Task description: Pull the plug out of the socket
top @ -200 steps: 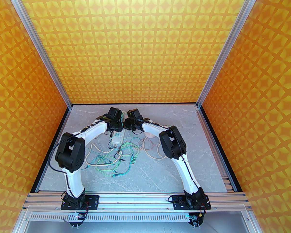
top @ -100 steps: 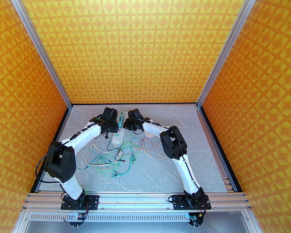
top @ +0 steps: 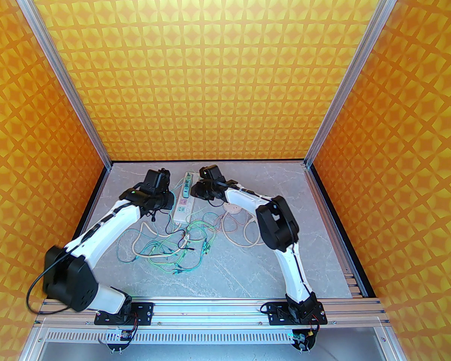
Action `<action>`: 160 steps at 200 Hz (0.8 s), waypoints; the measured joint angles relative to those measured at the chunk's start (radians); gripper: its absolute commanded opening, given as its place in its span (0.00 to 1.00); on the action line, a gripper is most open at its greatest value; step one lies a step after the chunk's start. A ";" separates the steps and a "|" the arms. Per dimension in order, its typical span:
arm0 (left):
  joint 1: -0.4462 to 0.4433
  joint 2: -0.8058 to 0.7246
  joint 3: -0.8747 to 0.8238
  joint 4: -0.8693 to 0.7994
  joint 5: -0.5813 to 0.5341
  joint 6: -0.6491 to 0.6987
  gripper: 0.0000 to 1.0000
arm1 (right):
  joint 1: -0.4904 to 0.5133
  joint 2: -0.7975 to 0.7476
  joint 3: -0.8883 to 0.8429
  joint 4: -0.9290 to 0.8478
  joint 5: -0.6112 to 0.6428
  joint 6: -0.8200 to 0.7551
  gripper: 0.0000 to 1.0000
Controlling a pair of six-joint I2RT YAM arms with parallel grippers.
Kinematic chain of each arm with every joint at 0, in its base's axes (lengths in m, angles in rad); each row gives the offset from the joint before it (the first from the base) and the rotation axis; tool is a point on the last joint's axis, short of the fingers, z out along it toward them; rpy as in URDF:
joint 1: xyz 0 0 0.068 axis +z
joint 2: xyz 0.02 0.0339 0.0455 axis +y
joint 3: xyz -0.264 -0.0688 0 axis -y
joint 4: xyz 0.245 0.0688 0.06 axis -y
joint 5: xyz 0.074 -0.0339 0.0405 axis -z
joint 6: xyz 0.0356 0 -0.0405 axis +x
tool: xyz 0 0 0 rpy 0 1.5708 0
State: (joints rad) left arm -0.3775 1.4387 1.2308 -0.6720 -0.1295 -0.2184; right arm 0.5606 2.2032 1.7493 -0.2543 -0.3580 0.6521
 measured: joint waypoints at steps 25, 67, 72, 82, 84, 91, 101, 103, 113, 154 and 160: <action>0.035 -0.081 -0.066 0.001 -0.004 -0.026 0.18 | 0.000 -0.082 -0.028 0.011 -0.003 -0.014 0.42; 0.159 -0.177 -0.137 -0.002 -0.011 -0.078 0.18 | 0.001 -0.194 -0.078 0.019 -0.005 -0.032 0.55; 0.176 -0.184 -0.142 -0.003 -0.011 -0.085 0.18 | 0.001 -0.205 -0.084 0.019 -0.005 -0.036 0.57; 0.212 -0.198 -0.152 -0.002 -0.012 -0.100 0.18 | 0.001 -0.222 -0.096 0.020 -0.005 -0.038 0.60; 0.217 -0.200 -0.154 -0.003 -0.012 -0.102 0.18 | 0.001 -0.224 -0.098 0.020 -0.005 -0.041 0.61; 0.246 -0.208 -0.163 -0.003 -0.013 -0.116 0.18 | 0.001 -0.235 -0.108 0.020 -0.005 -0.041 0.64; 0.286 -0.214 -0.177 -0.003 -0.014 -0.131 0.18 | 0.001 -0.248 -0.122 0.019 -0.005 -0.040 0.69; 0.293 -0.216 -0.179 -0.003 -0.014 -0.133 0.18 | 0.001 -0.249 -0.124 0.019 -0.005 -0.042 0.71; 0.332 -0.216 -0.193 -0.003 -0.016 -0.149 0.18 | 0.001 -0.262 -0.138 0.019 -0.005 -0.045 0.77; 0.482 -0.192 -0.261 0.006 -0.027 -0.243 0.19 | 0.001 -0.318 -0.194 0.019 0.004 -0.057 0.98; 0.498 -0.188 -0.273 0.011 -0.031 -0.255 0.19 | 0.001 -0.325 -0.199 0.019 0.004 -0.059 0.98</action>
State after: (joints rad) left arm 0.1207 1.2507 0.9577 -0.6609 -0.1600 -0.4736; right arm 0.5617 1.8782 1.5501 -0.2348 -0.3542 0.5930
